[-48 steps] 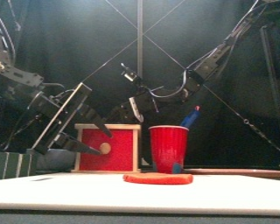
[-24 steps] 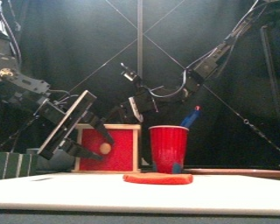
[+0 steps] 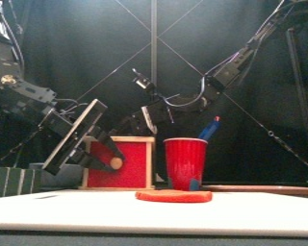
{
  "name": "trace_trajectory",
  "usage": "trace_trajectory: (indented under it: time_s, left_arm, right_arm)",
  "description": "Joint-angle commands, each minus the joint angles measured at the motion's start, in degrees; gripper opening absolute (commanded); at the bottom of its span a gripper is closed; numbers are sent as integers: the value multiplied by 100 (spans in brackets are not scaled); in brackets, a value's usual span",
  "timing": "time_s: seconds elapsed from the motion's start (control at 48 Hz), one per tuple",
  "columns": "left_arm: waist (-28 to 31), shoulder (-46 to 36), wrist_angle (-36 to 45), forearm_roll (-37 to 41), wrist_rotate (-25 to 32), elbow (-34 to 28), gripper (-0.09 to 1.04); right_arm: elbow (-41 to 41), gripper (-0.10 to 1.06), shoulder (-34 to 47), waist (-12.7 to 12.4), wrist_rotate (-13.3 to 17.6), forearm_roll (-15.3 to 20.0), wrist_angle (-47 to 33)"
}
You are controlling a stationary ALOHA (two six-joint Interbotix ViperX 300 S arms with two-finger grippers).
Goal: Get the cutter from the drawer then cut the dough then place the extra dough in the bowl
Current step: Open the drawer
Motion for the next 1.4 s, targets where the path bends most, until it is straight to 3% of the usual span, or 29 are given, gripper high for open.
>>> trace_trajectory:
  time_s: [0.021, 0.562, 1.396]
  left_arm:
    - [-132, -62, 0, -9, 0, -97, 63]
    - [-677, -308, 9, -88, 0, 149, 62]
    - [-1257, -422, 149, -316, 9, 44, 62]
  right_arm:
    - [-70, 1, -105, 18, 9, 18, -18]
    - [-158, 1, -114, -26, 9, 26, -18]
    - [-158, 1, -141, -79, 0, 0, 18]
